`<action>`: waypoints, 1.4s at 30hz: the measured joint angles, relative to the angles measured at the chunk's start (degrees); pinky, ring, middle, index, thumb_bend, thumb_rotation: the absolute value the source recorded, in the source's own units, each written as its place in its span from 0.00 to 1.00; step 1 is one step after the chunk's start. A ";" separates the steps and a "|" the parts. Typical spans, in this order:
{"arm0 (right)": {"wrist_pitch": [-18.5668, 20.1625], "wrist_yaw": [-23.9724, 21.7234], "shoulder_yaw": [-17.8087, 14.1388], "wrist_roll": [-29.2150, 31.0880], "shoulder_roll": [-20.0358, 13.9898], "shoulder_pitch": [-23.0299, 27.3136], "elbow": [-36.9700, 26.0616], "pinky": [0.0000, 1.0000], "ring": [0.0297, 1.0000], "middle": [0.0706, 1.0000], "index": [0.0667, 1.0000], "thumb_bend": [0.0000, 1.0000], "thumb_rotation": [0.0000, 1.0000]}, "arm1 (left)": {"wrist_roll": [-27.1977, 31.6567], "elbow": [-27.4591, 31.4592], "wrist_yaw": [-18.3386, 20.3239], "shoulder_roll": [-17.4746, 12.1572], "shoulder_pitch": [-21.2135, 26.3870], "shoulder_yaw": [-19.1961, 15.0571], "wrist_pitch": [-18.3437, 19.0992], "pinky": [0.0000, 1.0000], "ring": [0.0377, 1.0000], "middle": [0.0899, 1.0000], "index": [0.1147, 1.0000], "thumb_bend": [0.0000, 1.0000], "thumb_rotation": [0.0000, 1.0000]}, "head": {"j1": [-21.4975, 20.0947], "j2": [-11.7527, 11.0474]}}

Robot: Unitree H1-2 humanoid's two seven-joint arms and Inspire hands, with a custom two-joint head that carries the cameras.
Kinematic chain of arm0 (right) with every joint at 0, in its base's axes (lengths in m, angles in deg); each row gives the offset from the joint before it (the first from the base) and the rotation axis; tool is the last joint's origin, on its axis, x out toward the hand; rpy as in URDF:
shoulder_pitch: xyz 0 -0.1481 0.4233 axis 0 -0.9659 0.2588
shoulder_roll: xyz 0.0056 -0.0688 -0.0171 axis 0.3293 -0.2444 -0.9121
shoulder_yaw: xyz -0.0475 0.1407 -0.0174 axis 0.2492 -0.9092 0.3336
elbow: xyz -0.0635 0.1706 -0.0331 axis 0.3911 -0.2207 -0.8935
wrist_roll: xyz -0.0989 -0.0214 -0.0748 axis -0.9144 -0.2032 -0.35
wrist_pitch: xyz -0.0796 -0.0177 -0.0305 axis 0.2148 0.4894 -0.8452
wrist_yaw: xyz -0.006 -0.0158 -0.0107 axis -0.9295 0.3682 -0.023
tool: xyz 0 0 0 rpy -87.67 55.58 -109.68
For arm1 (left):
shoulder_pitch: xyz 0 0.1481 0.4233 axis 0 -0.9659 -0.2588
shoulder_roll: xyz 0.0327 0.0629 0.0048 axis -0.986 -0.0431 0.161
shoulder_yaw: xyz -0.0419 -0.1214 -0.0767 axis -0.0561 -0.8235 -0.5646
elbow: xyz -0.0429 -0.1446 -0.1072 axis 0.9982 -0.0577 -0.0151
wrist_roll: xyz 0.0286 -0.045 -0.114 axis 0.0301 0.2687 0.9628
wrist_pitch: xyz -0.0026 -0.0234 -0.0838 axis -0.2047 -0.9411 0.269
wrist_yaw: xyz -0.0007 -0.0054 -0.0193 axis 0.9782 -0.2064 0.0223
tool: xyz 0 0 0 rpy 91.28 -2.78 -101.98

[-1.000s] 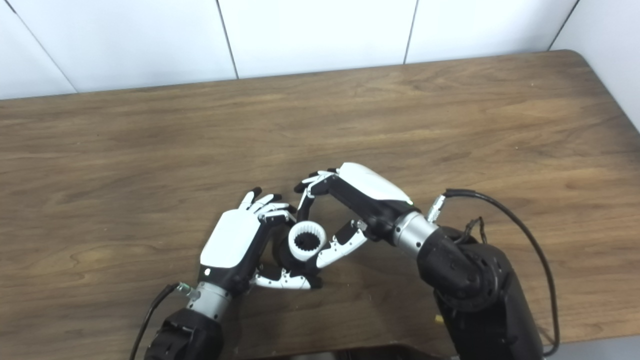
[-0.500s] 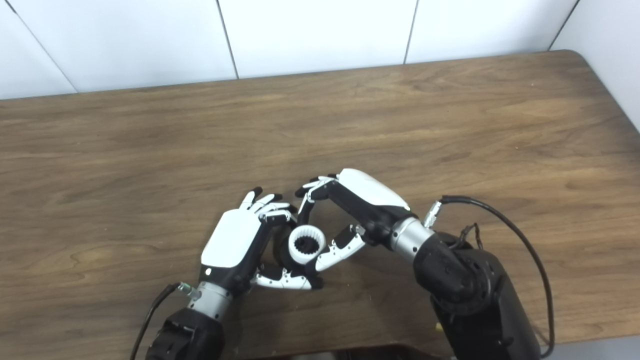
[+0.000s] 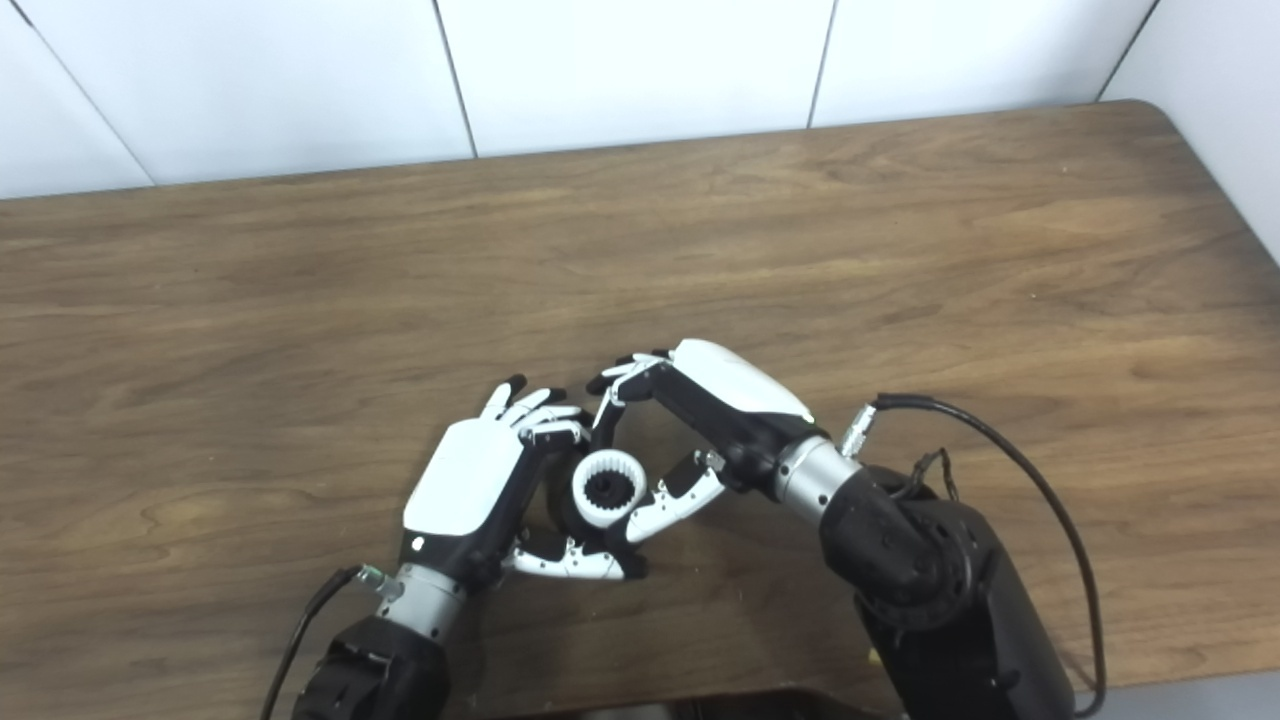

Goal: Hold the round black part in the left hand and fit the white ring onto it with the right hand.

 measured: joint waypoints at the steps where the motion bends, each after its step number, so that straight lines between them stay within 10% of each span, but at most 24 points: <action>1: 0.01 0.06 0.11 -0.02 0.01 0.00 0.00 1.00 0.94 0.83 0.45 0.52 0.13 | 0.00 0.00 0.00 0.00 0.00 0.02 0.00 1.00 0.89 0.75 0.42 0.52 0.05 | 0.00 -0.09; 42: 0.11 1.33 0.64 -0.02 -0.80 0.07 1.82 1.00 0.92 0.82 0.45 0.52 0.13 | 0.18 -0.09 -0.02 0.16 0.01 0.42 0.00 1.00 0.89 0.75 0.42 0.52 0.05 | -0.44 -0.53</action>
